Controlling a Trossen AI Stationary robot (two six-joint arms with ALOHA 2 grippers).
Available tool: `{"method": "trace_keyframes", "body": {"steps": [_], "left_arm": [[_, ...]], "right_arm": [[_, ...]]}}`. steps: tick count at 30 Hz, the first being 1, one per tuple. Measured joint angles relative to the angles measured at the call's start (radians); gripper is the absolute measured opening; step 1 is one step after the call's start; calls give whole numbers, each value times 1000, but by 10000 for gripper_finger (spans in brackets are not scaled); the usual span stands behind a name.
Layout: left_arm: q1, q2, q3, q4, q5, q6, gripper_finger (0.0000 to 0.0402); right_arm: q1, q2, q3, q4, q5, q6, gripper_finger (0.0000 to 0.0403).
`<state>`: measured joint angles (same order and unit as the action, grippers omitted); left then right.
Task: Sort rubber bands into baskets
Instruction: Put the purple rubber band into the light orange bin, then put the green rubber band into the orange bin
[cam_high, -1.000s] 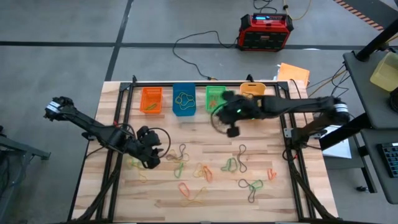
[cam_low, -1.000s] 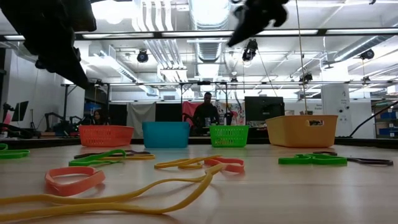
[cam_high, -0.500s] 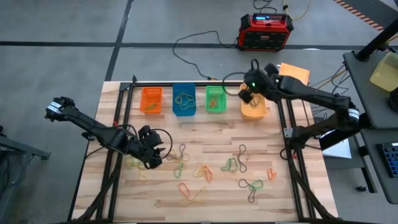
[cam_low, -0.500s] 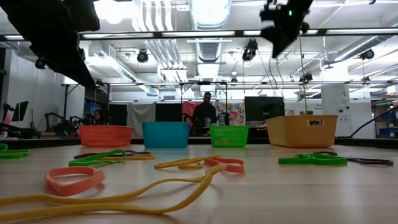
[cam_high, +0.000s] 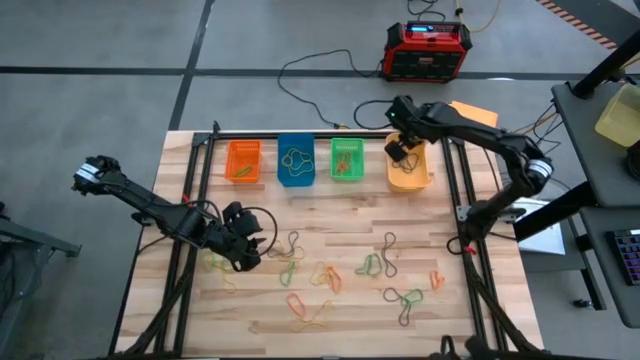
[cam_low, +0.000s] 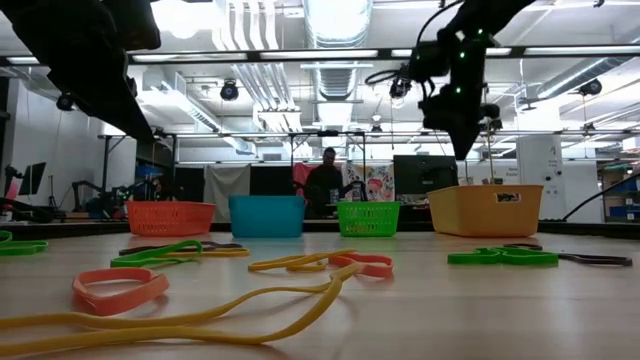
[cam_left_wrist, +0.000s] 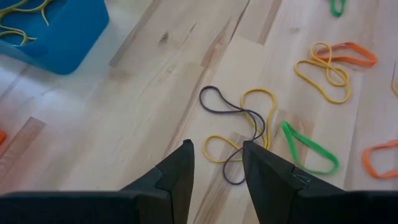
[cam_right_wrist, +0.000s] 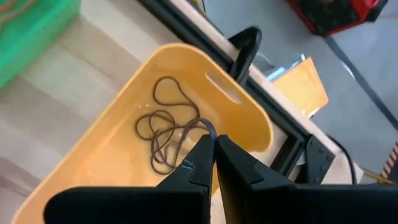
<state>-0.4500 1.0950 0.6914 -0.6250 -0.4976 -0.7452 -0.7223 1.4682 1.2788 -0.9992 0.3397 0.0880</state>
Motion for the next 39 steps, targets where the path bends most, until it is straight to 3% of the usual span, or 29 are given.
{"method": "trace_keyframes", "body": {"steps": [6, 19, 24, 30, 33, 39], "left_arm": [[0, 0, 0, 1, 2, -1, 120], [0, 0, 0, 4, 52, -40, 120], [0, 0, 0, 4, 161, -131, 120], [-1, 0, 6, -21, 451, -297, 120], [-1, -1, 21, -85, 549, -400, 120], [-1, -1, 41, -314, 552, -519, 120]], "right_arm": [[2, 31, 0, -21, -8, 20, 32], [8, 12, 0, -65, -8, 52, 159], [55, -7, -1, -55, -8, 62, 178], [163, -52, -3, -1, -8, 69, 180], [221, -70, -3, 36, -8, 69, 180], [326, -88, -3, 93, -9, 57, 180]]}}
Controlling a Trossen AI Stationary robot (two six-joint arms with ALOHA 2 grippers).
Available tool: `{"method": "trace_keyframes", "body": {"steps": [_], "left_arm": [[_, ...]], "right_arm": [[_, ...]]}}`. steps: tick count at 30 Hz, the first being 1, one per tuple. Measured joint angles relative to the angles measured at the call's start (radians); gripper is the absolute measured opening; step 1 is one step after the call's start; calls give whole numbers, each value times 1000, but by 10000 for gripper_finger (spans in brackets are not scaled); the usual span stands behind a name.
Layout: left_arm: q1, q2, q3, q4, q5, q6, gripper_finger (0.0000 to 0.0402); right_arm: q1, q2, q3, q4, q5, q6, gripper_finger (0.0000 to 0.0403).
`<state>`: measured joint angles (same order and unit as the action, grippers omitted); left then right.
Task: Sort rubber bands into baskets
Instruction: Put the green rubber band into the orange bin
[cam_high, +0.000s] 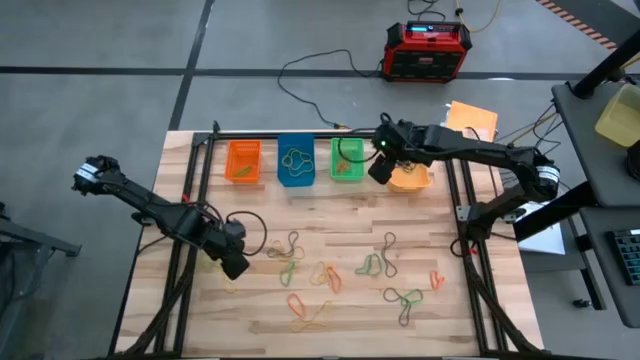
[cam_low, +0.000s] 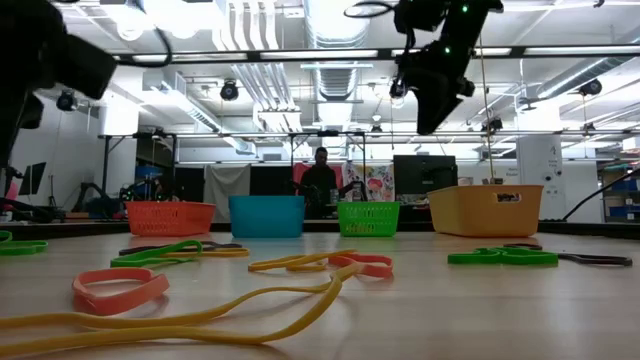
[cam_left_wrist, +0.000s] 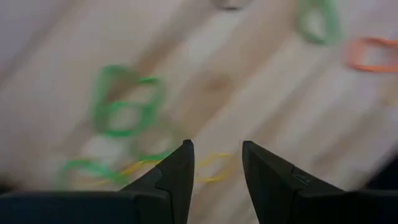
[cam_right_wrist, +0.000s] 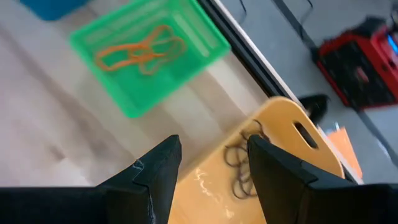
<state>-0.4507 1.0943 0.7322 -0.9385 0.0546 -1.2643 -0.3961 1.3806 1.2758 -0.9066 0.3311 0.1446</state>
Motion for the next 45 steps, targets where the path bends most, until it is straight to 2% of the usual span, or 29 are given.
{"method": "trace_keyframes", "body": {"steps": [7, 19, 26, 35, 45], "left_arm": [[0, 0, -33, -45, -72, -59, 120], [3, 5, -64, -43, -253, -161, 120], [3, 75, -74, -36, -158, -205, 120], [2, 189, -75, -38, -95, -205, 120], [2, 265, -75, -40, -91, -158, 105]], "right_arm": [[66, -3, 0, 8, -1, -32, 180], [69, -4, -1, 29, 1, -33, 180], [69, -4, -3, 32, 1, -39, 180], [69, -4, -35, 60, 1, -43, 180], [69, -4, -53, 69, 1, -44, 180]]}}
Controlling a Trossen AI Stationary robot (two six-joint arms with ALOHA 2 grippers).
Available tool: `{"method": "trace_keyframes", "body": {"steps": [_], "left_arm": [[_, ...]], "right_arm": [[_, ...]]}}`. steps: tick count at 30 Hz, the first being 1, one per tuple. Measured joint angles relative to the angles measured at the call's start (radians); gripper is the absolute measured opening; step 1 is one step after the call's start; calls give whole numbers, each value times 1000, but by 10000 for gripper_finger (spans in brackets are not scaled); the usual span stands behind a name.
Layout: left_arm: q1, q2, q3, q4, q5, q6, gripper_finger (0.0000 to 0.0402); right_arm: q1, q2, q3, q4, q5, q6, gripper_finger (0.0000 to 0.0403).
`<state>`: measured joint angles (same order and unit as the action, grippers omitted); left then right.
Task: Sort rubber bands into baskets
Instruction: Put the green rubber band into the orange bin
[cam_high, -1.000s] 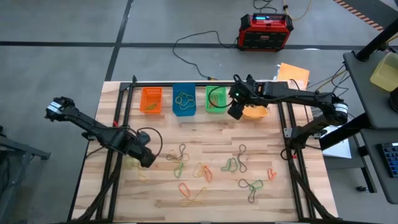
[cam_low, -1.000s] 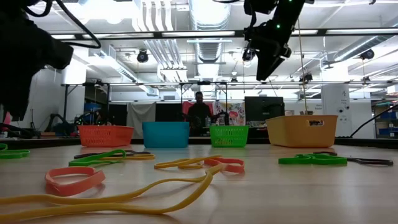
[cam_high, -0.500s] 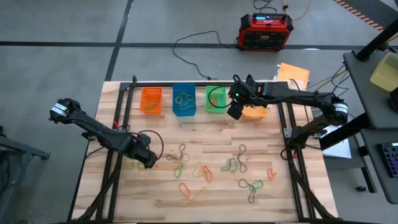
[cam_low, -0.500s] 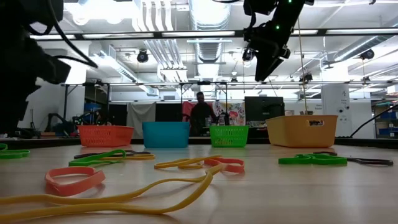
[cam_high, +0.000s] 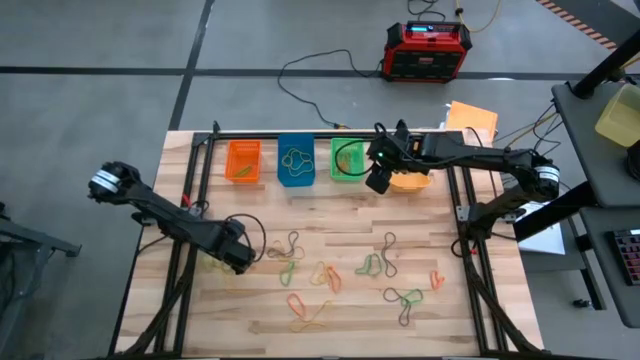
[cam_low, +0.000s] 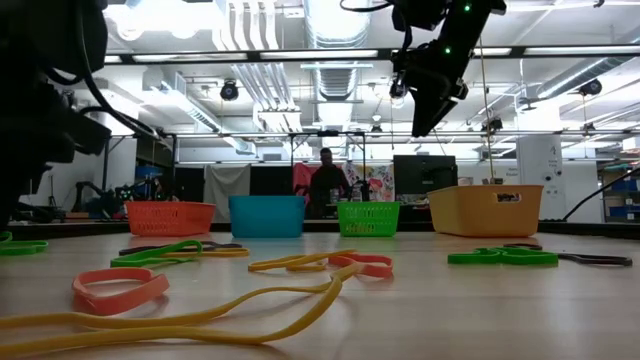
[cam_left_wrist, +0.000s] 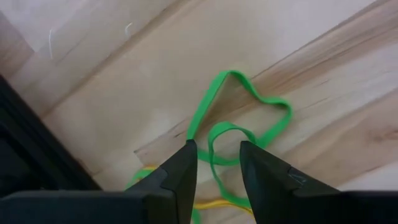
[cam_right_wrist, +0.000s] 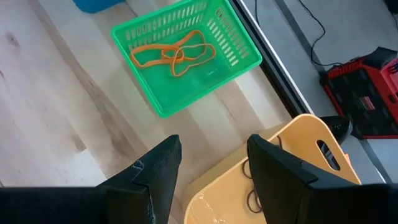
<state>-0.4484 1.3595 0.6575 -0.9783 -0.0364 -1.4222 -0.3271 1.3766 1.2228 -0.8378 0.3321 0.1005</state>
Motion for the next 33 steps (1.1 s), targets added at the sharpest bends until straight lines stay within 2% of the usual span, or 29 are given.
{"method": "trace_keyframes", "body": {"steps": [8, 14, 19, 24, 27, 33], "left_arm": [[0, 39, 0, -1, 0, 37, 56], [0, 43, 0, 0, 1, 52, 6], [0, 14, 2, -3, 2, 53, 1], [0, -12, 61, -27, -6, 92, 0], [0, -25, 121, -52, -67, 141, 0], [21, -51, 270, -134, -278, 269, 0]], "right_arm": [[0, 0, 0, 3, 0, 0, 180], [0, 0, 0, 6, 0, 0, 180], [0, 0, -2, 6, 0, 0, 180], [0, 0, -7, 7, 0, 0, 180], [0, 0, -14, 8, 0, 0, 180], [0, 0, -44, 29, 0, -5, 180]]}}
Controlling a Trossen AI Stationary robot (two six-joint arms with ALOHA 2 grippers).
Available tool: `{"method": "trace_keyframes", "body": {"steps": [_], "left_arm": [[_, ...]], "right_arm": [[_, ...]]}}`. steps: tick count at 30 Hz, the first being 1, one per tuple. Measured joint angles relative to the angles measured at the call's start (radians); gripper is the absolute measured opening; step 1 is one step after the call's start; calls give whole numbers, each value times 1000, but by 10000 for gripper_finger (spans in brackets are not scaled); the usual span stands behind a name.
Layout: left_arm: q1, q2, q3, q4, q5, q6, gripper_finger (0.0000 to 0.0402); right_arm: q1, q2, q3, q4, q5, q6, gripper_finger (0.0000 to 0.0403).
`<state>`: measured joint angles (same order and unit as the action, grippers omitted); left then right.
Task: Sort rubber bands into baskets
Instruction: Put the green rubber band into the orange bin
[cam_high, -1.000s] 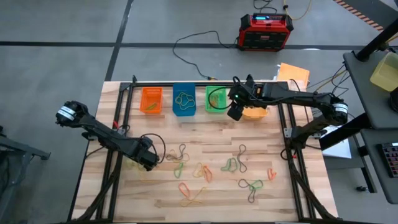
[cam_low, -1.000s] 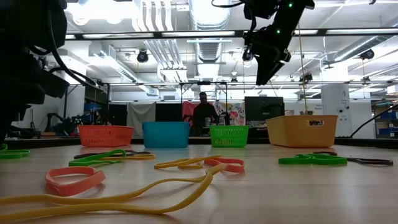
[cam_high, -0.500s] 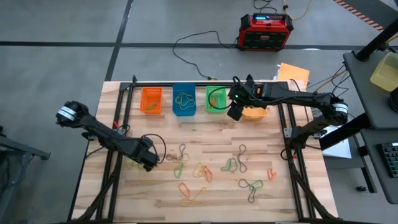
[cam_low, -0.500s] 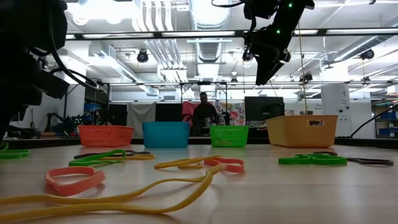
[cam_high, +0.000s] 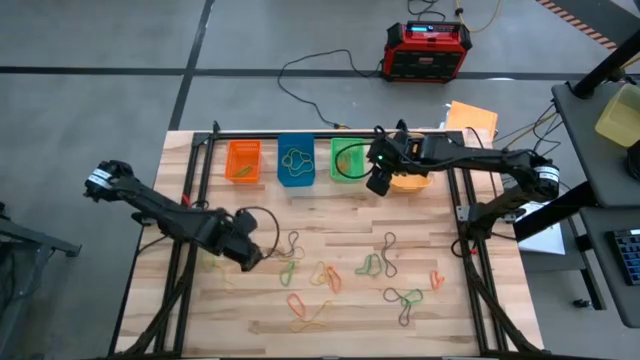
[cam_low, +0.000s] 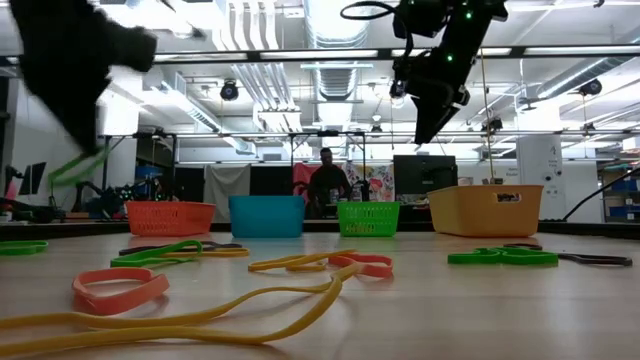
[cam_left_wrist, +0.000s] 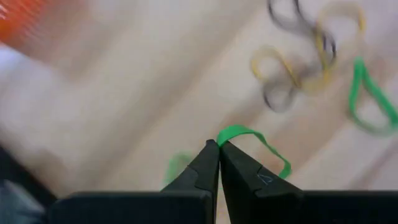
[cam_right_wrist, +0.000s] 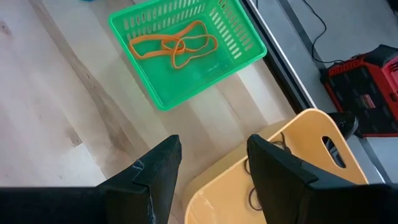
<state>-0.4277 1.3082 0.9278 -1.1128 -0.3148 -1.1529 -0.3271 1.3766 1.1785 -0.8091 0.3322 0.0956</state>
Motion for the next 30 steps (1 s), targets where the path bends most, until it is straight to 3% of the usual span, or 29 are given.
{"method": "trace_keyframes", "body": {"steps": [7, 13, 21, 26, 30], "left_arm": [[130, -7, 141, -261, -253, 71, 0], [367, -10, 186, -254, -339, 298, 0], [808, -10, 168, -99, -318, 697, 0], [1044, 3, 140, 162, -151, 988, 0], [1170, 49, 137, 252, -70, 1109, 0]], "right_arm": [[0, 0, -35, 45, 0, -8, 180], [0, 0, -39, 87, 0, -18, 180], [0, 0, -39, 129, 0, -29, 180], [0, 0, -39, 141, 0, -28, 180], [0, 0, -39, 140, 0, -17, 180]]}}
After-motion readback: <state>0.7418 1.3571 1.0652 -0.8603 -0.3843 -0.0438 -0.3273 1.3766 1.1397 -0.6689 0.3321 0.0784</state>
